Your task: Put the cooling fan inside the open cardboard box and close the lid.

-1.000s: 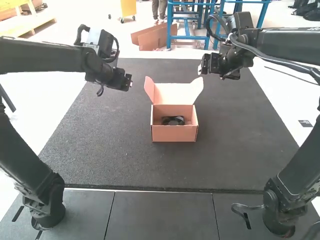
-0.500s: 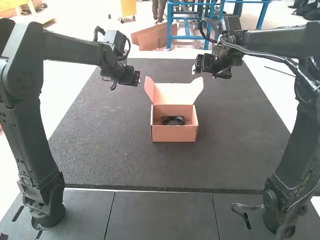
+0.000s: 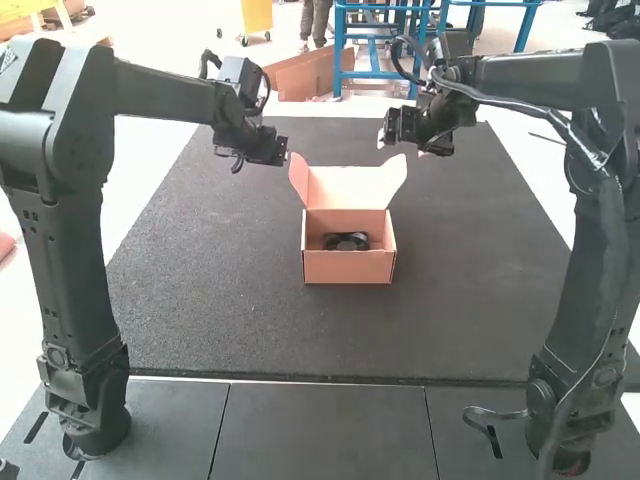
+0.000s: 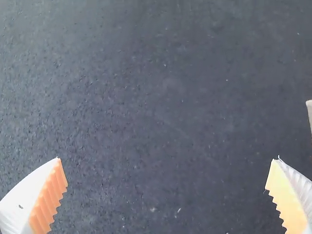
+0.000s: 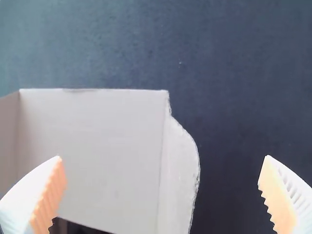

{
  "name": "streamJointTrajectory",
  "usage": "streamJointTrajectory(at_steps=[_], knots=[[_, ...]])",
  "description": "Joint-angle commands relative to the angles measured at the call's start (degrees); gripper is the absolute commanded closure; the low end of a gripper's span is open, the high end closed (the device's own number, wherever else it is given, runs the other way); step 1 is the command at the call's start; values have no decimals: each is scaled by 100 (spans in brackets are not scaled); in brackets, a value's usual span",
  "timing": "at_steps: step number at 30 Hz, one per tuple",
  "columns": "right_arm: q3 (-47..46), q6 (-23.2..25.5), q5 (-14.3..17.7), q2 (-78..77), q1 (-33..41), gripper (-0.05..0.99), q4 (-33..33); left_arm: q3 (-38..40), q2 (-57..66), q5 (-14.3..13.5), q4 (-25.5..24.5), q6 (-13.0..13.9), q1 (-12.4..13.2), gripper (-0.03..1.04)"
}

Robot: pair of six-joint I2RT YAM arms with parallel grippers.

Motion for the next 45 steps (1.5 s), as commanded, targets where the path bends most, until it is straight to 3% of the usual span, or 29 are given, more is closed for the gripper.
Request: streamJointTrajectory(at_steps=[1, 10, 14, 19, 23, 31, 38, 45], knots=[[193, -19, -119, 7, -108, 4, -39, 252, -10, 80, -5, -41, -172, 4], [220, -45, -137, 103, -108, 6, -206, 305, -10, 247, -67, -68, -445, 4], [246, -19, -313, 156, -108, 15, -267, 305, -10, 247, -111, -76, -462, 4], [220, 69, -550, 165, -108, 38, -241, 296, -10, 247, -137, -76, -462, 4], [228, 131, -559, 209, -108, 50, -197, 305, -10, 238, -163, -76, -462, 4], [202, 131, -524, 209, -108, 57, -127, 296, -10, 238, -286, -85, -462, 4], [167, 131, -497, 209, -187, 71, -118, 296, -10, 238, -313, -94, -462, 4], [158, 131, -453, 209, -196, 73, -109, 296, -10, 238, -330, -94, -462, 4]])
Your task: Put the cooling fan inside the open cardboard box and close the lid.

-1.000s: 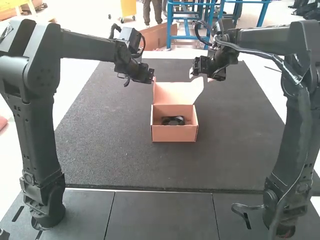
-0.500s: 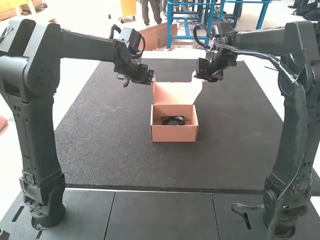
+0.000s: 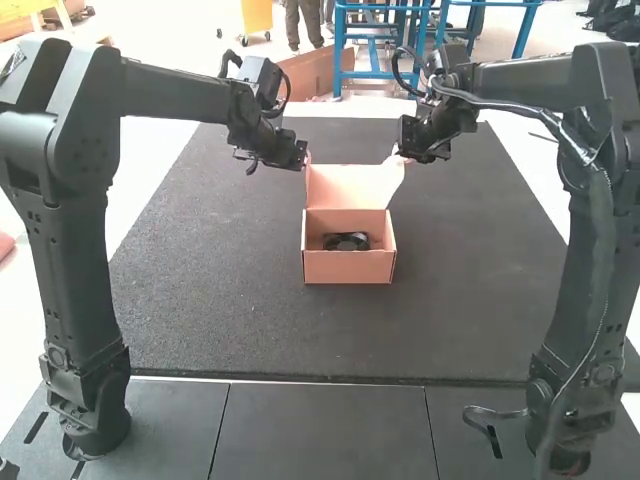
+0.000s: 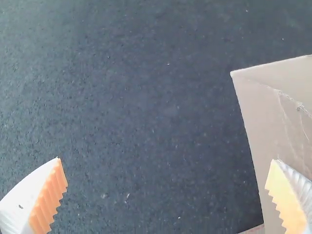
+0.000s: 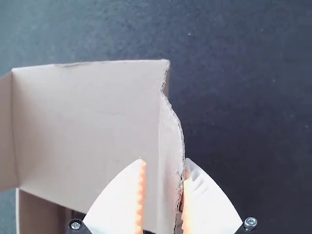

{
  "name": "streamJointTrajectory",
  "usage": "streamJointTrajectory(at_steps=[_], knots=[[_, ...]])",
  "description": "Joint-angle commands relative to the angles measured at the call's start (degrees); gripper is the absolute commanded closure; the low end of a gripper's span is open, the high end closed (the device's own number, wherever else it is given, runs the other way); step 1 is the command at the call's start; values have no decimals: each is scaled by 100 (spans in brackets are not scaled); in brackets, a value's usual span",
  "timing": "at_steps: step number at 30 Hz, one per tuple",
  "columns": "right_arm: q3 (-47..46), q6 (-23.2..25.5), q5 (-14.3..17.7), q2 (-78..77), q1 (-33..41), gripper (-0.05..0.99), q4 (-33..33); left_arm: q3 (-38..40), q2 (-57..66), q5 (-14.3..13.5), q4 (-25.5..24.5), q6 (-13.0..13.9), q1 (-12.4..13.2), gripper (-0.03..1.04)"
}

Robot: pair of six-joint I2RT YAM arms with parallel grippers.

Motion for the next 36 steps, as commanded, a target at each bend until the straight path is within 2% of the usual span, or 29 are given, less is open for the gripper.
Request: streamJointTrajectory(at_steps=[1, 7, 16, 30, 36], knots=[[143, 30, -5, 8, -73, 74, 35, 206, -19, 43, -2, -50, -40, 4], [134, 39, -49, 8, -82, 77, 35, 198, -10, 43, -2, -50, -32, 4], [64, 39, -172, 8, -82, 93, 18, 206, -54, 43, -11, -50, -32, 4], [-226, -14, -242, -361, 173, 95, -53, 215, -204, 43, -169, -59, -32, 4], [-464, -31, -234, -616, 287, 95, -79, 189, -292, 43, -257, -68, -111, 4]])
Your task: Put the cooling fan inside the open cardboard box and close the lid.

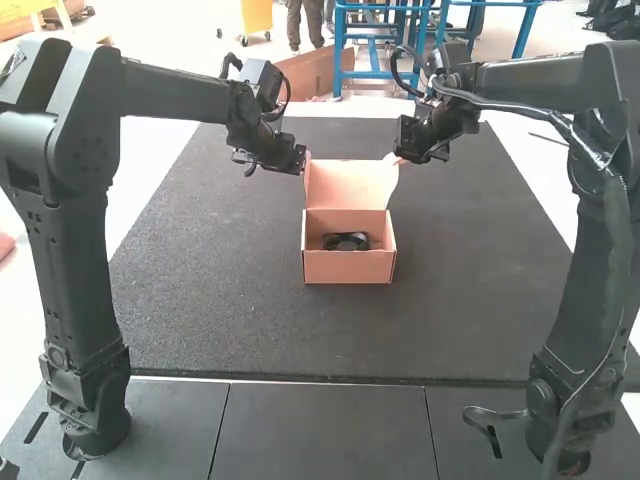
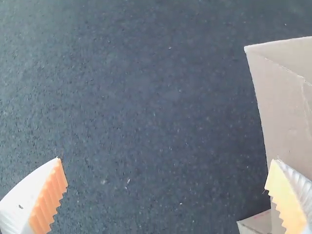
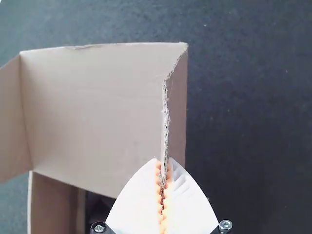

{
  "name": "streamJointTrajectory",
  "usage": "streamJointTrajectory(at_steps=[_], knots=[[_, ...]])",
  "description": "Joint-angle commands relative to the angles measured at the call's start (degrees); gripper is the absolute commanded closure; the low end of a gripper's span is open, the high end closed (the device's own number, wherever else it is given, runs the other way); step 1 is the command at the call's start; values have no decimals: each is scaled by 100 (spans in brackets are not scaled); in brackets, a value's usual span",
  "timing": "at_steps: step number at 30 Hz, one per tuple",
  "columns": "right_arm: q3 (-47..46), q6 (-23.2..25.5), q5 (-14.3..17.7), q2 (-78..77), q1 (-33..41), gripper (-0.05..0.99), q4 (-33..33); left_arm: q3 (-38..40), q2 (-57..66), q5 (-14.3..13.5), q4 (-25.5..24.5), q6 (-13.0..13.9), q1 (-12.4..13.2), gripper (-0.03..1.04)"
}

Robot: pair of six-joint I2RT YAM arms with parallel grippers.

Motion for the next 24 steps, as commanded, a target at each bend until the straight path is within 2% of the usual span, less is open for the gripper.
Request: streamJointTrajectory(at_steps=[1, 8, 15, 24], knots=[[-138, -47, -98, -269, 165, 95, -55, 189, -300, 41, -17, -66, -100, 4], [-375, -64, -89, -524, 244, 95, -73, 180, -397, 41, -61, -66, -161, 4], [-674, -82, -63, -796, 297, 95, -73, 171, -529, 41, -351, -57, -161, 4], [-929, -170, -63, -1069, 411, 95, -196, -101, -731, 59, -448, -57, -205, 4]])
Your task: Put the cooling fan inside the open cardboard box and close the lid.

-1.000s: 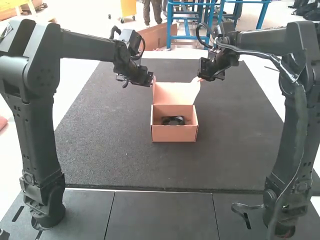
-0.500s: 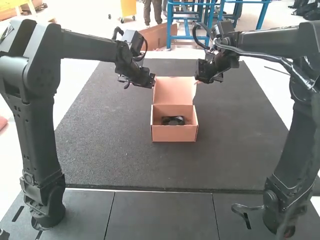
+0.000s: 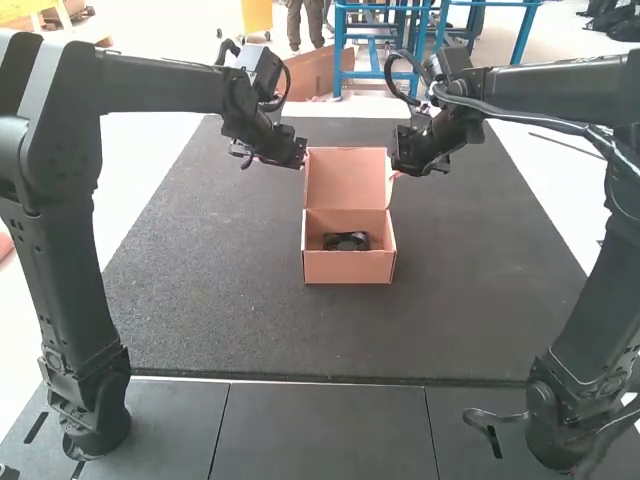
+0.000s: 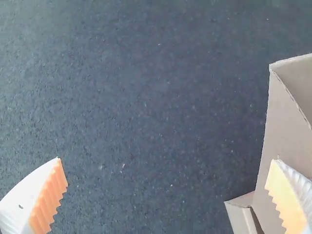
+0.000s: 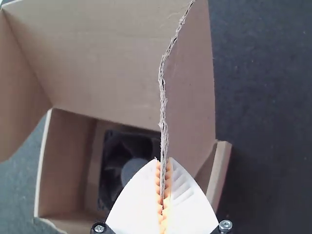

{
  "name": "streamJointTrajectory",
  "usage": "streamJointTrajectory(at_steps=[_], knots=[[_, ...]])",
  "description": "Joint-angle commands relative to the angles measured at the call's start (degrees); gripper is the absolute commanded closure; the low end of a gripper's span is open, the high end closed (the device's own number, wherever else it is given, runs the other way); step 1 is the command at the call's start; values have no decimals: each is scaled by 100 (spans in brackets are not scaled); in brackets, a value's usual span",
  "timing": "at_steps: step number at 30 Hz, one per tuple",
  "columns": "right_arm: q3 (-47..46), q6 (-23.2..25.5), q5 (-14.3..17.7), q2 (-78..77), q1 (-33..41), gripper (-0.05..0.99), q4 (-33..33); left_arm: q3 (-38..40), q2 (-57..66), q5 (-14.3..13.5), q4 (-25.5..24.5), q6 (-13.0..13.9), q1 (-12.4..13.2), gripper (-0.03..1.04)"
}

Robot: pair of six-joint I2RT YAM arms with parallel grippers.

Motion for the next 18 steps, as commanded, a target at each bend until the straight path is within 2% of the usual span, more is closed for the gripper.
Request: streamJointTrajectory(at_steps=[1, 9, 18], knots=[[-59, -87, -67, -214, 81, 95, -49, -121, -290, 43, -8, -57, -116, 4], [-253, -122, -67, -381, 81, 95, -93, -455, -527, 78, -8, -57, -274, 4], [-578, -236, -76, -636, 151, 95, -225, -727, -791, 70, -44, -39, -318, 4]])
